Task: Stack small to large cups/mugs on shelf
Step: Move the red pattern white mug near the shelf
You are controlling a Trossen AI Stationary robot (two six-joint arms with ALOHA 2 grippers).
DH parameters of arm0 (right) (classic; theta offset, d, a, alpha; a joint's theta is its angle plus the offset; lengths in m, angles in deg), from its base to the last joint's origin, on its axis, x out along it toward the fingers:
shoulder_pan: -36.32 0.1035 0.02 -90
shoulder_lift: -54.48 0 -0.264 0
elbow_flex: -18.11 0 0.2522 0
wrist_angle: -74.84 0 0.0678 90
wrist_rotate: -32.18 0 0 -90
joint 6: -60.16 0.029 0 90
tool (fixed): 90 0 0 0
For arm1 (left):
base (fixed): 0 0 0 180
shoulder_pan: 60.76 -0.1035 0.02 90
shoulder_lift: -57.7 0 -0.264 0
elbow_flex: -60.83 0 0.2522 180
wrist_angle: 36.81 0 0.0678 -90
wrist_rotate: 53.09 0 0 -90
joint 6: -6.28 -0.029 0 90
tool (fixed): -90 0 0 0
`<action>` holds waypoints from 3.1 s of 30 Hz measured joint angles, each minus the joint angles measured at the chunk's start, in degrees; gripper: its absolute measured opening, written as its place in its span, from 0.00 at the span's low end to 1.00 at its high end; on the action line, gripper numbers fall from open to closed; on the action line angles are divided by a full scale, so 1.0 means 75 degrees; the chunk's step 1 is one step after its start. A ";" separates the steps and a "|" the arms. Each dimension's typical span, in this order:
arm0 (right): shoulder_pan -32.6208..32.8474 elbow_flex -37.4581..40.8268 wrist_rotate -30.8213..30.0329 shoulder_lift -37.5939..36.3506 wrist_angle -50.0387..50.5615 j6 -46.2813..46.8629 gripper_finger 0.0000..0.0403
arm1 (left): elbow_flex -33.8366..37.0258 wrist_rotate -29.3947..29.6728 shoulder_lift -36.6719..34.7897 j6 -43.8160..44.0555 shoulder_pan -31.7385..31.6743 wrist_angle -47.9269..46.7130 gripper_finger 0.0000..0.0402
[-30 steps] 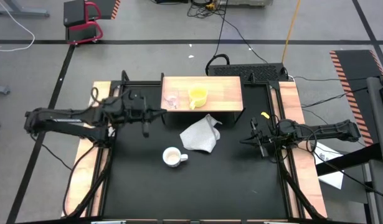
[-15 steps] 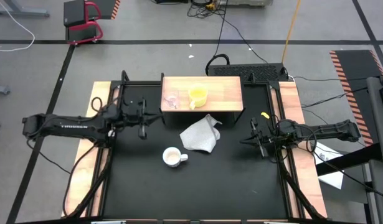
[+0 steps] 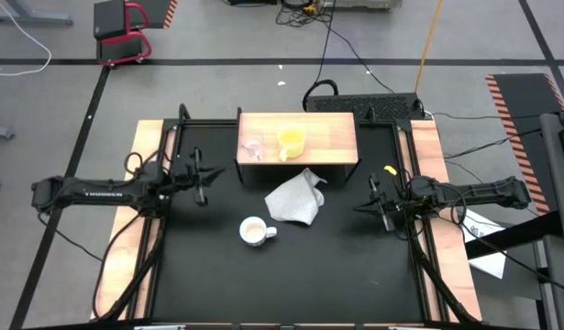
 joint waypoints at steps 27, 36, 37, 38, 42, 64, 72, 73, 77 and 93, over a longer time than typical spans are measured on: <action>0.0003 0.0000 -0.0020 0.0061 0.0048 -0.0241 0.00 | 0.0583 -0.2801 -0.0641 -0.1999 -0.0020 -0.1720 0.00; 0.0001 0.0000 -0.0024 0.0204 0.0050 -0.0241 0.00 | 0.0583 -0.2897 -0.0641 -0.2154 -0.0020 -0.1937 0.00; 0.0003 0.0000 -0.0026 0.0225 0.0050 -0.0241 0.00 | 0.0583 -0.2897 -0.0641 -0.2154 -0.0020 -0.1958 0.00; 0.0003 0.0000 -0.0026 0.0247 0.0047 -0.0241 0.00 | 0.0583 -0.2897 -0.0641 -0.2151 -0.0020 -0.1974 0.00; 0.0000 0.0000 -0.0026 0.0304 0.0030 -0.0241 0.00 | 0.0583 -0.2897 -0.0641 -0.2119 -0.0020 -0.2011 0.00; 0.0002 0.0000 -0.0025 0.0431 -0.0753 -0.0585 0.00 | 0.0580 -0.2894 -0.0638 -0.2080 -0.0020 -0.2116 0.00; 0.0010 -0.0361 -0.0007 0.1569 -0.1531 -0.0495 0.00 | 0.0580 -0.2906 -0.0638 -0.2069 -0.0020 -0.2122 0.00; 0.0035 -0.0409 -0.0007 0.1828 -0.1639 -0.0475 0.00 | 0.0580 -0.2909 -0.0638 -0.2069 -0.0020 -0.2119 0.00; 0.0268 -0.0866 0.0012 0.2971 -0.2463 -0.0658 0.00 | 0.0580 -0.2929 -0.0638 -0.2063 -0.0020 -0.2119 0.00; 0.0446 -0.3896 0.0212 0.7688 -0.2495 -0.0974 0.00 | 0.0580 -0.2950 -0.0638 -0.2068 -0.0020 -0.2109 0.01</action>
